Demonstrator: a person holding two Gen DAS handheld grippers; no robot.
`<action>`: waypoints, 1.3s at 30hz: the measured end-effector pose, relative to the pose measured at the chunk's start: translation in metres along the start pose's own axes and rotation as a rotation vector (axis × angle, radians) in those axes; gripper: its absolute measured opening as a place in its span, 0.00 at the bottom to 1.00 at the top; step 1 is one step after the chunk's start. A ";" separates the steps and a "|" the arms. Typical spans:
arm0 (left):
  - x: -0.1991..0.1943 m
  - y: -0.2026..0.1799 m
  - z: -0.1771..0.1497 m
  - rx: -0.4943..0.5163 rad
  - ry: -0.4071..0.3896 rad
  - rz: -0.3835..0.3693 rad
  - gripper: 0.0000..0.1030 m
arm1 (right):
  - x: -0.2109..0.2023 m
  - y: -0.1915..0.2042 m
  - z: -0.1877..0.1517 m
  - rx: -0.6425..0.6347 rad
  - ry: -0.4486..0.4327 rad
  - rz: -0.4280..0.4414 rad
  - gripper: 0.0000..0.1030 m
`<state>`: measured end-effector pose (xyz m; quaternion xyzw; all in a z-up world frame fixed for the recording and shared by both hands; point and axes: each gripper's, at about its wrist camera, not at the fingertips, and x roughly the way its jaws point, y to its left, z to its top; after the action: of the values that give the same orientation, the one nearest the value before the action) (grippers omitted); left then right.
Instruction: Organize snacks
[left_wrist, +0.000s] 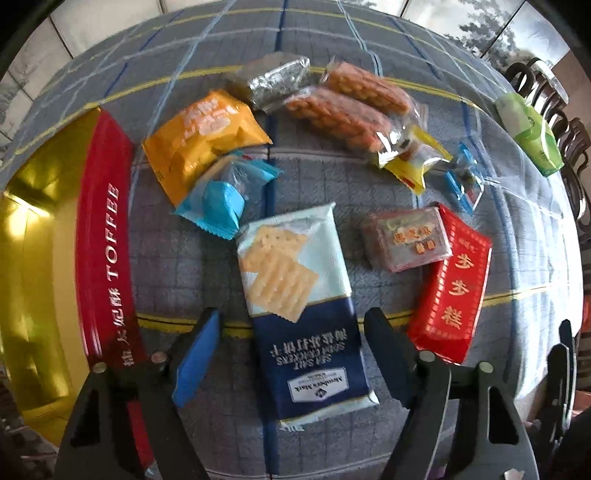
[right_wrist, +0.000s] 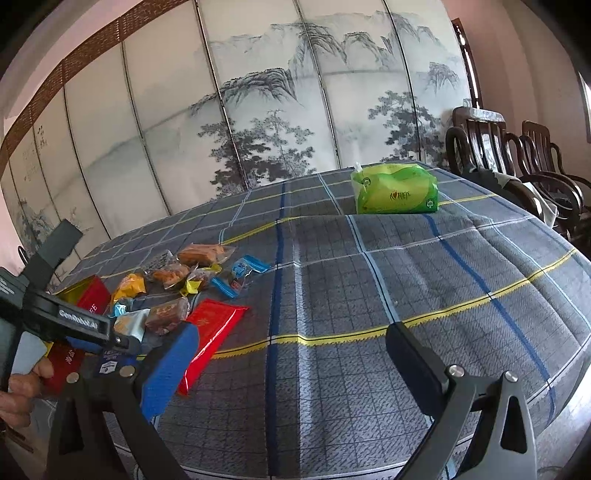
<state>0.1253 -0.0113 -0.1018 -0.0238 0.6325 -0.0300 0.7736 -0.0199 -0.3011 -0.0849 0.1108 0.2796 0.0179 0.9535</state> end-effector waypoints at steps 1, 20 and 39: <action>0.000 0.000 0.000 0.004 -0.008 0.011 0.69 | 0.000 0.000 0.000 0.000 -0.001 0.000 1.00; -0.027 0.001 -0.035 0.048 -0.178 -0.006 0.45 | 0.002 -0.001 0.006 -0.006 0.027 -0.017 1.00; -0.053 0.006 -0.044 0.060 -0.235 -0.048 0.45 | 0.028 0.023 0.005 -0.018 0.200 0.076 1.00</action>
<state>0.0716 -0.0016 -0.0592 -0.0191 0.5355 -0.0644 0.8418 0.0070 -0.2767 -0.0900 0.1105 0.3688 0.0672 0.9205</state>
